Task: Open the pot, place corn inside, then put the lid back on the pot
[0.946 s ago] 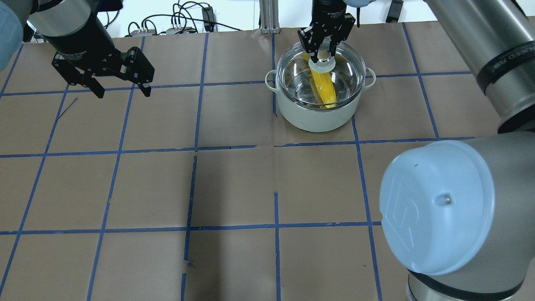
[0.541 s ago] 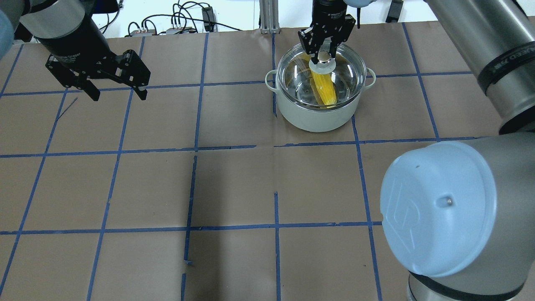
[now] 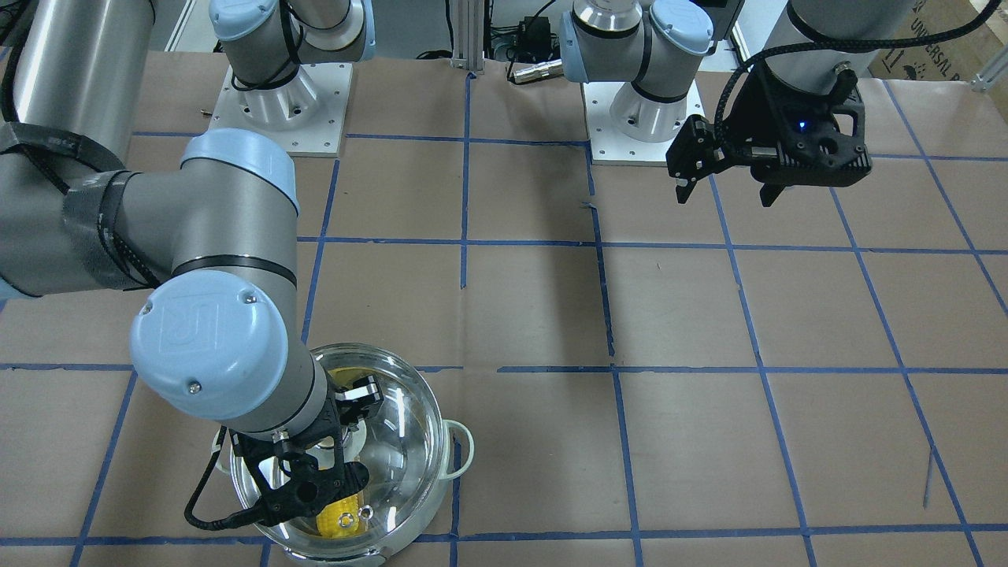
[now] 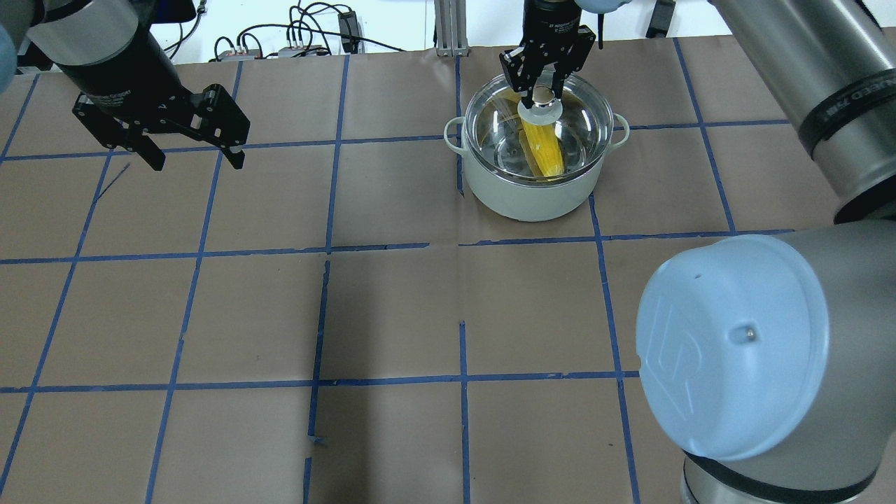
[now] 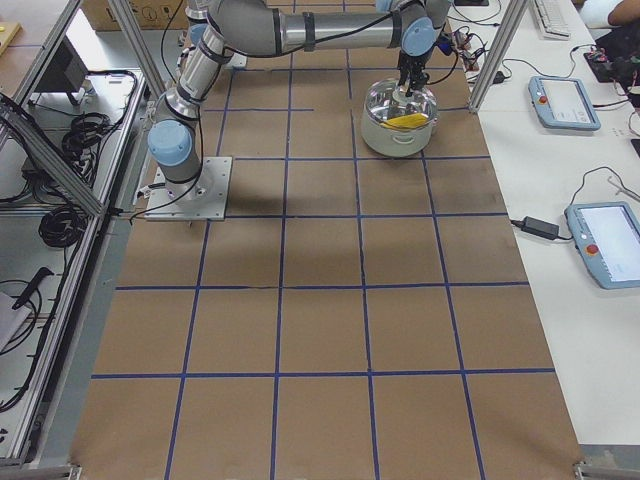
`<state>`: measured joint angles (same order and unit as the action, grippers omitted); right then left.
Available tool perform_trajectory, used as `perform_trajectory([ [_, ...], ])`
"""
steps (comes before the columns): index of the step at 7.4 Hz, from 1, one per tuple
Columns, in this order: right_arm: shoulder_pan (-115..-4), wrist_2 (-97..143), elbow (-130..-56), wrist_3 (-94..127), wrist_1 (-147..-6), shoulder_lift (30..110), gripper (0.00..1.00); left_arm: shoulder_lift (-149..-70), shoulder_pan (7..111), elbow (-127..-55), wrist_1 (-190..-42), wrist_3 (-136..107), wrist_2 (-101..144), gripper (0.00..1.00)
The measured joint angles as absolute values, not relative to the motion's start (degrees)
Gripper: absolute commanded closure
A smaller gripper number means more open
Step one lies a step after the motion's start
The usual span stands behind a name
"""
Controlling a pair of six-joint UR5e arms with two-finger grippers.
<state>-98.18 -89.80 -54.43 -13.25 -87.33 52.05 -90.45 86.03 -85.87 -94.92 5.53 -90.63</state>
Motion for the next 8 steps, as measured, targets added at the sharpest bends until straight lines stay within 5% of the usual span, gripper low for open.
perform_trajectory([
  [5, -98.17, -89.74, -54.26, -13.15, -88.12, 51.96, 0.31, -90.44, 86.04, -85.87, -94.84, 5.54, -90.61, 0.00],
  [8, -98.22, -89.73, -54.28, -13.00, -88.68, 52.28, 0.25, -90.52, 86.04, -85.87, -94.74, 5.54, -90.61, 0.00],
])
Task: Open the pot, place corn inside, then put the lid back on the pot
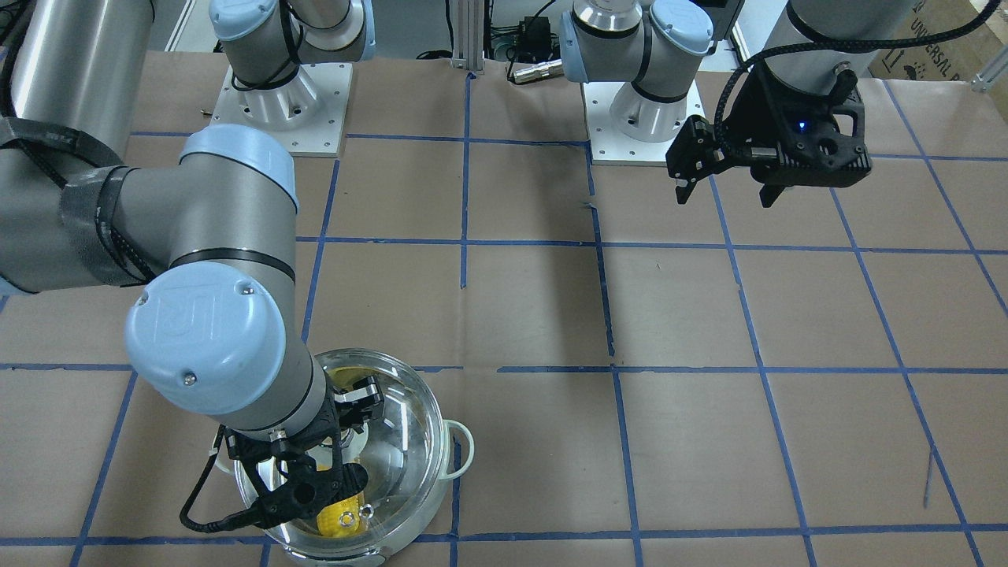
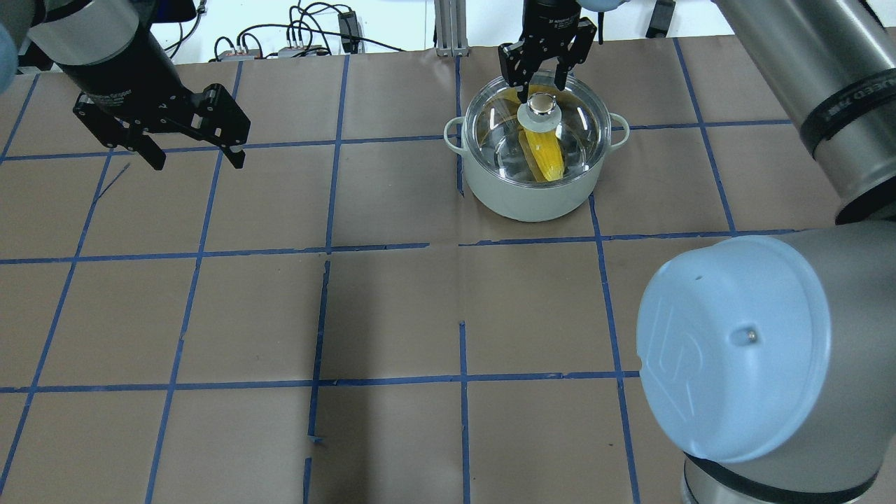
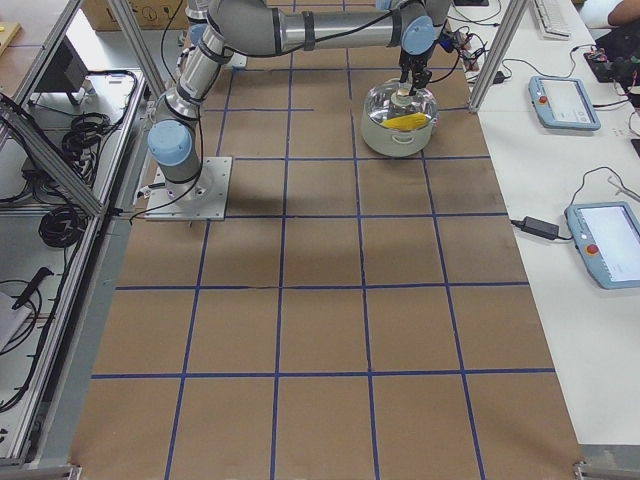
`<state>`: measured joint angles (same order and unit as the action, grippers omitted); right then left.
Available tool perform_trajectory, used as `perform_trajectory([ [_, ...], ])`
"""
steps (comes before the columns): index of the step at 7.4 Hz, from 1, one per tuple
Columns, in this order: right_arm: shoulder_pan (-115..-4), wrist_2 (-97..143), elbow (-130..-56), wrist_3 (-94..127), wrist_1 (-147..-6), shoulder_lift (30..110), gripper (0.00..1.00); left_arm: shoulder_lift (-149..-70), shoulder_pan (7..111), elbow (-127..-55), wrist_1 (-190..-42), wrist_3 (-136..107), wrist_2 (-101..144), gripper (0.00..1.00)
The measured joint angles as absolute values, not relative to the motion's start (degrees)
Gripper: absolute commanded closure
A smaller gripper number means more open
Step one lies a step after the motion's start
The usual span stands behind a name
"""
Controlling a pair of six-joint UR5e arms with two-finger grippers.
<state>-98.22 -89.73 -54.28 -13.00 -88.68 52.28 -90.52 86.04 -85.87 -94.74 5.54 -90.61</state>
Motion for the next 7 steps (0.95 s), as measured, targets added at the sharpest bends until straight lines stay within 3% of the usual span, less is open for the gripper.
perform_trajectory([
  [3, -97.26, -90.21, -55.99, -13.53, -87.82, 56.01, 0.26, -90.53, 86.05, -85.87, -94.73, 5.54, -90.61, 0.00],
  [5, -95.82, -90.44, -62.18, -13.84, -85.80, 63.61, 0.09, -90.53, 86.05, -85.87, -94.72, 5.54, -90.62, 0.00],
  [7, -93.84, -90.37, -72.01, -13.92, -86.35, 72.97, 0.04, -90.53, 86.05, -85.87, -94.74, 5.54, -90.61, 0.00],
])
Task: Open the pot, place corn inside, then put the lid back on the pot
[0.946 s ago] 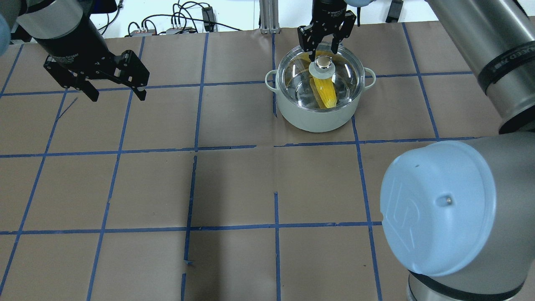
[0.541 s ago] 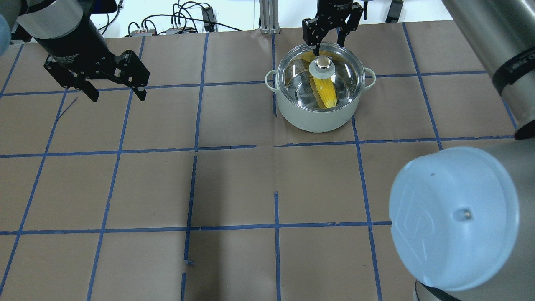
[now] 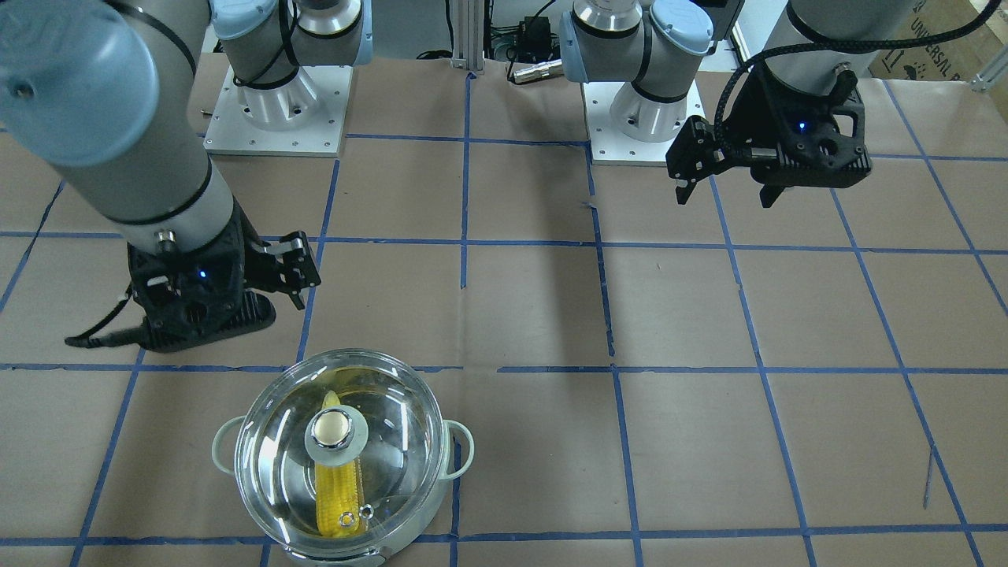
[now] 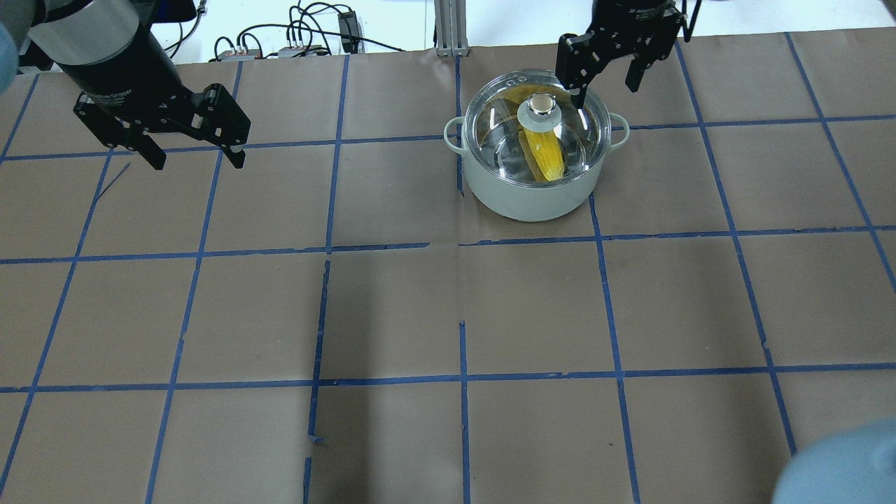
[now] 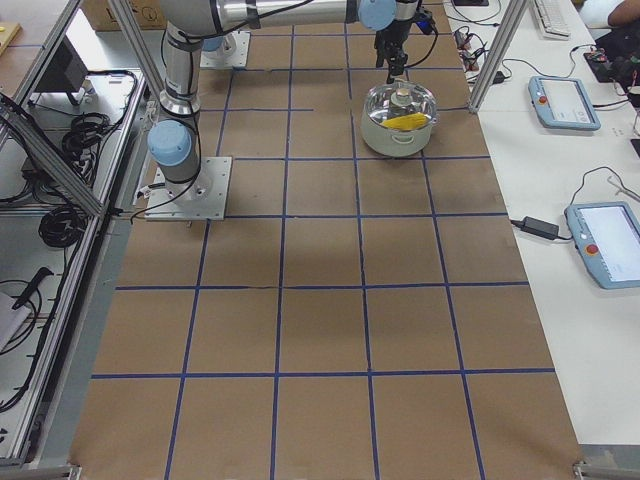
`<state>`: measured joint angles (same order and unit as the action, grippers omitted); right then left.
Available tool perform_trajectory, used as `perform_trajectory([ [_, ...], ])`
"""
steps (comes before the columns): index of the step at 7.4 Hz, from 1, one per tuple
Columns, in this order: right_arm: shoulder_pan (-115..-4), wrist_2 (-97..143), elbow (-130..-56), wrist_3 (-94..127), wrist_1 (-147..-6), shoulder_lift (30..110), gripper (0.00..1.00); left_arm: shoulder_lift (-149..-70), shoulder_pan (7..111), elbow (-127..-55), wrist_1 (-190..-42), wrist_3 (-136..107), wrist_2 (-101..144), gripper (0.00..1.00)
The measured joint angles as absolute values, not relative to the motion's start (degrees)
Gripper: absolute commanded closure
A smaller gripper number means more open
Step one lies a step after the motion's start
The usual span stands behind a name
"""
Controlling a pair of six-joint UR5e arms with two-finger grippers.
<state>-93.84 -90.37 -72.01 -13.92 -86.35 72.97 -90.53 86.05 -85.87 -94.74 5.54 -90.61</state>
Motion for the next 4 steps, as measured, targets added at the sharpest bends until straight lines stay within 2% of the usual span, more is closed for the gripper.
perform_trajectory([
  [2, -92.86, -90.79, -80.68, -14.34, -90.50, 79.43, 0.00, -90.53, 86.04, -85.87, -94.74, 5.54, -90.62, 0.00],
  [4, -92.96, -90.93, -84.45, -14.51, -92.29, 83.39, 0.00, -90.53, 86.05, -85.87, -94.73, 5.54, -90.60, 0.00],
])
